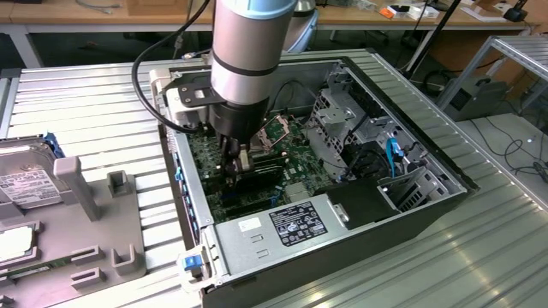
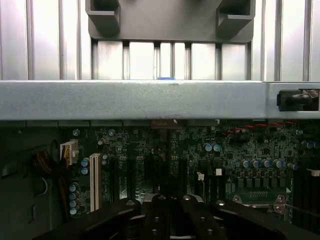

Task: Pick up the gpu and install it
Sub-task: 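Press down on the gpu until it lock into place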

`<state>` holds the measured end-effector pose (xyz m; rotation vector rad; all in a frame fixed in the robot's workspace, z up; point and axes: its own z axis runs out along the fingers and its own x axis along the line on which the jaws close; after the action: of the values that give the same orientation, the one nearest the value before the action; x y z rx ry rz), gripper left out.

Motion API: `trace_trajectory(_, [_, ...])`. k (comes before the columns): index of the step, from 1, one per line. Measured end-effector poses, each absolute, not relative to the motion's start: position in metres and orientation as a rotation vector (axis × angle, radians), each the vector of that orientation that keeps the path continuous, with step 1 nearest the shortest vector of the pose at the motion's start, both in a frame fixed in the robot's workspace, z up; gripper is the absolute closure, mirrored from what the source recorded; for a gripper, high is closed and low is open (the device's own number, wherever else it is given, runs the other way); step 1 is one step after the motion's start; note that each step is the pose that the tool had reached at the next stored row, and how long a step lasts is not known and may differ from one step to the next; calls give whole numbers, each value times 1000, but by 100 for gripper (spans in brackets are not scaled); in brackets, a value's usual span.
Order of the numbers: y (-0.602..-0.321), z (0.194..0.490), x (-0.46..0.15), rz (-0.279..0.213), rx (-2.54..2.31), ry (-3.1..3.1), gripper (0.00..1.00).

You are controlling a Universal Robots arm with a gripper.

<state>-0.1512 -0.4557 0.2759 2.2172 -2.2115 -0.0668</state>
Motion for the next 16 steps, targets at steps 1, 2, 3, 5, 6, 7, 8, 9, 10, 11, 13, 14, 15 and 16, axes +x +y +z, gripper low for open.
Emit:
trace_trajectory(1, [-456,275,-150,-70,2216,-2210,89])
trace_trajectory(2, [-456,274,-150,-73,2214,-2208,89])
trace_trajectory(3, [-456,273,-149,-75,2213,-2207,89])
trace_trajectory(5, [-456,271,-149,-78,2212,-2206,89])
trace_trajectory(6, [-456,271,-149,-79,2211,-2206,89])
trace_trajectory(7, [-456,270,-149,-79,2211,-2206,89])
trace_trajectory(8, [-456,270,-149,-79,2211,-2206,89])
trace_trajectory(9, [-457,269,-149,-79,2211,-2206,89])
trace_trajectory(10, [-459,269,-149,-79,2211,-2206,89])
trace_trajectory(11, [-459,268,-149,-79,2211,-2206,89])
trace_trajectory(13, [-459,267,-149,-79,2211,-2206,89])
trace_trajectory(14, [-459,267,-149,-79,2211,-2206,89])
trace_trajectory(15, [-459,266,-149,-80,2211,-2206,89])
trace_trajectory(16, [-459,266,-149,-80,2211,-2205,89])
